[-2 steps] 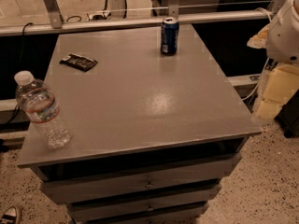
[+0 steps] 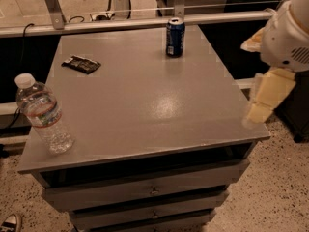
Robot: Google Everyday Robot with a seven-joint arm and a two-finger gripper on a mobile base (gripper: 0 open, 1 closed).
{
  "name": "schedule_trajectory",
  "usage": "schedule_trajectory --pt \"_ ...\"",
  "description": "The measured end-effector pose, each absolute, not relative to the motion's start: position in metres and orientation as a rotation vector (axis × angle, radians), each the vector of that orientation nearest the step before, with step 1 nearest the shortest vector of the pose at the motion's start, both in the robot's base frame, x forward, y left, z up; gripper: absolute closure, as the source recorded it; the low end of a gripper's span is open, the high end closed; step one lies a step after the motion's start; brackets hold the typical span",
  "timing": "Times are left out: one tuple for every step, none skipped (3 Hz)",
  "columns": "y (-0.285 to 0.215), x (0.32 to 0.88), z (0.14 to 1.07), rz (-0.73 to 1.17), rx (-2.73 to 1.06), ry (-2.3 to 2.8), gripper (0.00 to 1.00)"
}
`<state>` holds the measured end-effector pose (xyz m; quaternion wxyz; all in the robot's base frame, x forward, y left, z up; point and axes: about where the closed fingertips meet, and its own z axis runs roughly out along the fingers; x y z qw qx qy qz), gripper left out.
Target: Knock water bottle over
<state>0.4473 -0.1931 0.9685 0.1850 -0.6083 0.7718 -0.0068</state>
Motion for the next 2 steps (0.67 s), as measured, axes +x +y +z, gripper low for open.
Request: schedule_trajectory --pt "-0.130 0.468 0.952 0.161 -1.710 2.047 0.00" --pt "-0.055 0.483 0.942 0.374 -1.709 1.894 0.00"
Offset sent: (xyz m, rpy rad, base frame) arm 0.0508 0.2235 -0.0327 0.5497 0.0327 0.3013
